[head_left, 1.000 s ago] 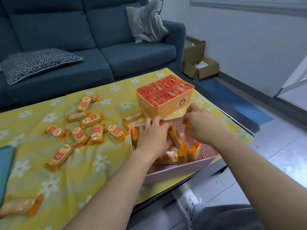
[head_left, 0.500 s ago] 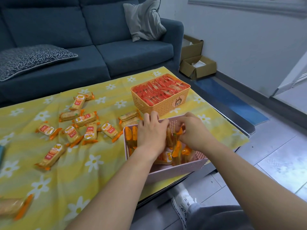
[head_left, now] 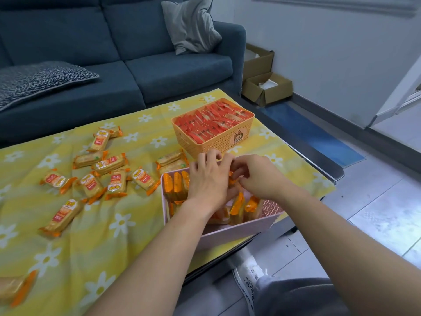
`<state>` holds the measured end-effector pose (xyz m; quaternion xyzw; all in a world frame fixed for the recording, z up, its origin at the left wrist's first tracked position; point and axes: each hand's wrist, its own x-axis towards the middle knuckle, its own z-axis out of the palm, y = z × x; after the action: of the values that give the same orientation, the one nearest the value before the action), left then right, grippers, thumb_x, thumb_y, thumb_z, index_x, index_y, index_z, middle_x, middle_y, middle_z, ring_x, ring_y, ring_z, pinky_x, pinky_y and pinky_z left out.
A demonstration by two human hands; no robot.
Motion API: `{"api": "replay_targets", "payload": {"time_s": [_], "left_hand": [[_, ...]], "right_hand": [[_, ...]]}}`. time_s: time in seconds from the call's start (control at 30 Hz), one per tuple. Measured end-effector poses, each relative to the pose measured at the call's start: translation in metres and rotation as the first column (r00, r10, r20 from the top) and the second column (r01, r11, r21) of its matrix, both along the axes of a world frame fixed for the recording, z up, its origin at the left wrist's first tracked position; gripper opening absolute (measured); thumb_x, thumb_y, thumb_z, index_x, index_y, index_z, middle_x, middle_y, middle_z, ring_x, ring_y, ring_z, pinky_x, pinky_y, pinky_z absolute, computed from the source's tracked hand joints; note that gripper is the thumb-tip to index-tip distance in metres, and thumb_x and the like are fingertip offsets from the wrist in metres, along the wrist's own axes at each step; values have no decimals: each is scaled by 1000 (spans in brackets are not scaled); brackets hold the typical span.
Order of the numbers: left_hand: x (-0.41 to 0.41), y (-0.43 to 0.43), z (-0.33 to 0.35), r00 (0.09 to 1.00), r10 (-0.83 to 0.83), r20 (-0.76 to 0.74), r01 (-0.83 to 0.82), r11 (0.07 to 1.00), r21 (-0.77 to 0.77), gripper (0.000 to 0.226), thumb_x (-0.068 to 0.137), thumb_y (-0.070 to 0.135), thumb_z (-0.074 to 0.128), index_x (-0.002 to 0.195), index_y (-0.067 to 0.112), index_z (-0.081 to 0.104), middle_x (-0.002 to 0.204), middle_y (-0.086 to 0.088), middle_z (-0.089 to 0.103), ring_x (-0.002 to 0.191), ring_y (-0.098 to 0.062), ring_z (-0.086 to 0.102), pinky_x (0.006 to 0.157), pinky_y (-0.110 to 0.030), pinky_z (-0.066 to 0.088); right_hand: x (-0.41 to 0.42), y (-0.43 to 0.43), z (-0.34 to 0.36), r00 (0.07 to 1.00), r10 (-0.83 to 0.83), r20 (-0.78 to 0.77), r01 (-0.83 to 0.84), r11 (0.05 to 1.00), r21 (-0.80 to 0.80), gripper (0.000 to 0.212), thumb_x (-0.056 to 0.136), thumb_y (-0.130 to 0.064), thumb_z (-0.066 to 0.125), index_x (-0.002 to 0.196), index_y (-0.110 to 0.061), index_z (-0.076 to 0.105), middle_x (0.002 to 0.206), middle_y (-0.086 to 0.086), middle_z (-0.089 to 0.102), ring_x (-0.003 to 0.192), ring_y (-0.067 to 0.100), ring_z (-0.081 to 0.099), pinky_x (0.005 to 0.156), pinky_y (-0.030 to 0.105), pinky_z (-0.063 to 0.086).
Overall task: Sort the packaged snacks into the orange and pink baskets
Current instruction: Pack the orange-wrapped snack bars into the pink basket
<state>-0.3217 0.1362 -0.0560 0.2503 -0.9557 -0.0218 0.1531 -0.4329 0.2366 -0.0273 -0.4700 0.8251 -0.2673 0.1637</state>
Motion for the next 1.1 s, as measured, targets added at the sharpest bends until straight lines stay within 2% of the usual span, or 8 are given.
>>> {"api": "replay_targets", "payload": {"time_s": [0.13, 0.23, 0.33, 0.47, 0.57, 0.77, 0.87, 1.1], "left_hand": [[4, -2, 0, 1000, 18, 5, -18, 1000, -1, 43, 85, 46, 70, 122, 37, 51, 127, -3, 40, 116, -30, 38, 92, -43, 33], [3, -2, 3, 999, 31, 20, -31, 1000, -3, 40, 86, 45, 69, 122, 38, 54, 130, -3, 40, 119, -29, 37, 94, -44, 33], [2, -3, 4, 998, 51, 26, -51, 998, 27, 38, 87, 47, 67, 121, 38, 54, 130, -3, 40, 119, -29, 36, 97, -44, 33], [3, -3, 5, 998, 64, 27, -65, 997, 41, 37, 87, 48, 67, 120, 37, 55, 131, -3, 40, 120, -29, 36, 99, -45, 34], [3, -3, 6, 997, 65, 30, -67, 997, 50, 38, 86, 48, 67, 120, 38, 55, 130, -2, 40, 120, -28, 36, 99, -45, 34], [4, -2, 7, 998, 64, 14, -65, 996, 64, 34, 87, 46, 67, 118, 35, 57, 129, -3, 41, 120, -30, 37, 98, -45, 34], [4, -1, 7, 998, 56, 22, -58, 996, 74, 36, 87, 45, 67, 119, 33, 55, 130, -3, 40, 120, -30, 36, 98, -45, 32], [5, -3, 10, 999, 28, 38, -33, 990, 139, 40, 86, 47, 70, 123, 38, 57, 132, -1, 39, 123, -29, 33, 101, -45, 31]], "right_hand": [[-4, 21, 26, 998, -19, 67, 21, 999, -29, 40, 83, 2, 52, 111, -18, 72, 103, -6, 73, 100, 10, 67, 78, 18, 52], [-4, 40, 46, 990, 139, 23, -141, 978, 153, 36, 84, -5, 59, 110, -25, 73, 103, -17, 67, 97, 3, 64, 67, 7, 42], [4, 47, 48, 954, 299, 12, -280, 877, 391, 37, 81, -15, 69, 110, -37, 72, 104, -24, 59, 95, 0, 57, 69, 15, 40], [8, 38, 38, 941, 328, -84, -258, 854, 451, 29, 84, -24, 78, 112, -31, 74, 106, -11, 65, 94, 10, 60, 80, 27, 50], [-1, 35, 43, 940, 291, -176, -195, 885, 422, 23, 90, -26, 73, 113, -29, 73, 108, -5, 69, 99, 16, 63, 86, 34, 53], [-22, 21, 40, 939, 109, -325, -51, 982, 184, 29, 93, -10, 63, 108, -33, 73, 117, -4, 59, 104, 21, 60, 86, 44, 56], [-27, 11, 30, 934, 69, -352, -18, 989, 147, 39, 89, -1, 61, 103, -34, 74, 121, -7, 54, 106, 19, 59, 82, 44, 59], [-28, 3, 11, 931, 19, -365, 37, 989, 145, 31, 87, -1, 61, 87, -29, 74, 112, -2, 48, 100, 23, 55, 81, 45, 54]]}}
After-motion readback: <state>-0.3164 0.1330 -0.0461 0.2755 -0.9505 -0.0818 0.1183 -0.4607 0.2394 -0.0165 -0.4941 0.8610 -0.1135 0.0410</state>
